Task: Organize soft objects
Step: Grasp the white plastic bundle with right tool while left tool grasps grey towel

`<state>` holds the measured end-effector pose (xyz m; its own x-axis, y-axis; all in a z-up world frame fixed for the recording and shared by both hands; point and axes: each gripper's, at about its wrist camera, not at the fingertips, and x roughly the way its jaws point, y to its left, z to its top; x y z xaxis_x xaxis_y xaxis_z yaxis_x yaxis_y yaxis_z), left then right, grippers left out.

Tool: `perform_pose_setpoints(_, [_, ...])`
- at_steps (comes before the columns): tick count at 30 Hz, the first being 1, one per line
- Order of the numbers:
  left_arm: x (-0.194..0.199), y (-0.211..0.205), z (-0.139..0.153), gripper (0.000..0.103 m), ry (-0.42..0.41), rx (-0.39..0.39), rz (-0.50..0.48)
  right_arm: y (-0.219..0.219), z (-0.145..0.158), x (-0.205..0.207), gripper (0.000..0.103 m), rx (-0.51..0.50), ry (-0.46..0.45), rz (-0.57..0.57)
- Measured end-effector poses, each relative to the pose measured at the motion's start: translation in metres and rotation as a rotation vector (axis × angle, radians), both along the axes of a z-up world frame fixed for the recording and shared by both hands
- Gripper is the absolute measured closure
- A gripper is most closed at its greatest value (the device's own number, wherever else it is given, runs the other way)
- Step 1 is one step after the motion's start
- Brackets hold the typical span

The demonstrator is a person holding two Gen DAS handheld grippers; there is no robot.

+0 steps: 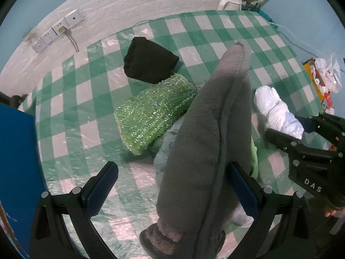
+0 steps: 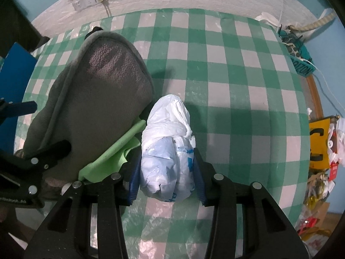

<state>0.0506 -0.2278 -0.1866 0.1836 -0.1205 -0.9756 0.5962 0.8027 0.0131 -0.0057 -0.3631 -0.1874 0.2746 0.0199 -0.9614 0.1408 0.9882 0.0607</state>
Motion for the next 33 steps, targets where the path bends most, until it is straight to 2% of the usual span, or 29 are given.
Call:
perform_pose_setpoints(3, [-0.001, 0.001, 0.0, 0.022, 0.012, -0.032, 0.01, 0.0, 0.0, -0.001, 0.061, 0.001, 0.003, -0.001])
perform_pose_setpoints(5, [-0.001, 0.0, 0.001, 0.043, 0.02, -0.05, 0.006, 0.001, 0.001, 0.0, 0.061, 0.001, 0.001, -0.001])
perform_pose_setpoints(8, [-0.006, 0.0, 0.004, 0.061, 0.033, -0.088, -0.011, 0.001, 0.003, 0.002, 0.061, -0.002, -0.006, 0.006])
perform_pose_setpoints(11, [-0.01, 0.001, 0.009, 0.072, 0.013, -0.096, -0.02, 0.004, 0.006, 0.002, 0.061, -0.009, -0.014, 0.014])
perform_pose_setpoints(19, [-0.008, 0.008, 0.022, 0.085, -0.003, -0.129, -0.01, 0.014, 0.015, -0.007, 0.061, -0.024, -0.032, 0.02])
perform_pose_setpoints(33, [-0.024, 0.022, 0.054, 0.087, -0.131, -0.115, -0.015, 0.023, 0.044, -0.013, 0.061, -0.057, -0.083, 0.044])
